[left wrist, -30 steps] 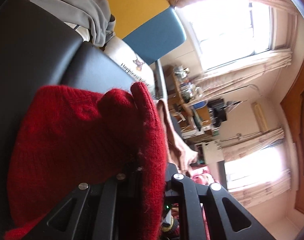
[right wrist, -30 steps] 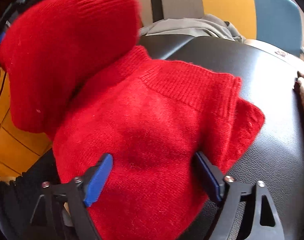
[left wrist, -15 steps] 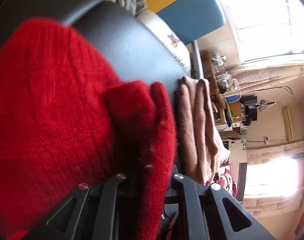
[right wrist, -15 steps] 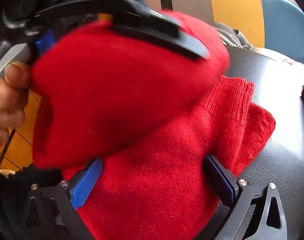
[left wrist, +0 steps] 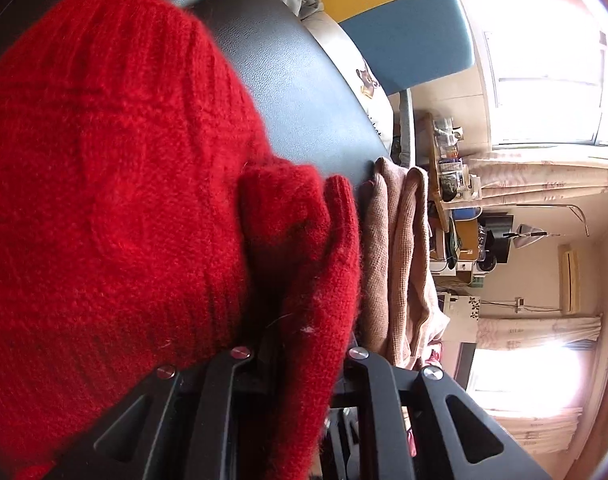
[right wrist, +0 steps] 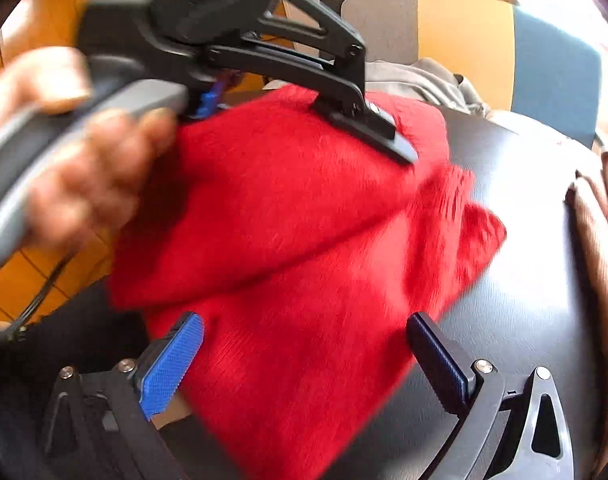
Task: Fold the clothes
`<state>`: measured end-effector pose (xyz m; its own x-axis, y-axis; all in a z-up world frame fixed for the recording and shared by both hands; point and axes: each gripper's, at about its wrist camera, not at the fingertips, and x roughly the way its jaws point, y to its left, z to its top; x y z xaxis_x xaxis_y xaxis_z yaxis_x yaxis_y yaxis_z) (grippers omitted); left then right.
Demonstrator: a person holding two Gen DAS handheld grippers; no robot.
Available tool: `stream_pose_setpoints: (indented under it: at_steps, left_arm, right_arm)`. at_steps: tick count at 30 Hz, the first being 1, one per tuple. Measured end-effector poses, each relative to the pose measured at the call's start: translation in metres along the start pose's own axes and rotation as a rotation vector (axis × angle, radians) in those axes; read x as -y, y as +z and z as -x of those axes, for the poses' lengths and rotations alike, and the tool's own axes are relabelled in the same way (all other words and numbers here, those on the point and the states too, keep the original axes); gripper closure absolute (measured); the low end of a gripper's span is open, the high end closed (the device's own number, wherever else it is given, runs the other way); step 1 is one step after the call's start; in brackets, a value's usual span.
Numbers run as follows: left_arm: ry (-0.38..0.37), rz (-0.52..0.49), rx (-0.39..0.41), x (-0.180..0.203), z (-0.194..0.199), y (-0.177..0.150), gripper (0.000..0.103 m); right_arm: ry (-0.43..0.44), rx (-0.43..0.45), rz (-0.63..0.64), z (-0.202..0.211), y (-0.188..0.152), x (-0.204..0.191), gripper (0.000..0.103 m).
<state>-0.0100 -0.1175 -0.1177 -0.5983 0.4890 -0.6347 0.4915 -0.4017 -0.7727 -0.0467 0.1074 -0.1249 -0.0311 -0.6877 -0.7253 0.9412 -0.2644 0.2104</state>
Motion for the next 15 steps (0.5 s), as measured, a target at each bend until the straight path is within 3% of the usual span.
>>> stream_pose_setpoints:
  at_steps: [7, 12, 15]
  left_arm:
    - [0.04, 0.032, 0.002, 0.006, -0.006, -0.006, 0.087]
    - [0.098, -0.051, -0.011, 0.028, -0.018, -0.016, 0.084]
    - [0.112, -0.092, -0.067, 0.037, -0.032, -0.022, 0.079]
  right_arm:
    - [0.114, -0.036, -0.085, -0.002, -0.031, 0.001, 0.0]
    - [0.162, 0.035, -0.185, -0.004, -0.037, 0.013, 0.0]
    - [0.161, 0.055, -0.196, -0.005, -0.041, 0.014, 0.0]
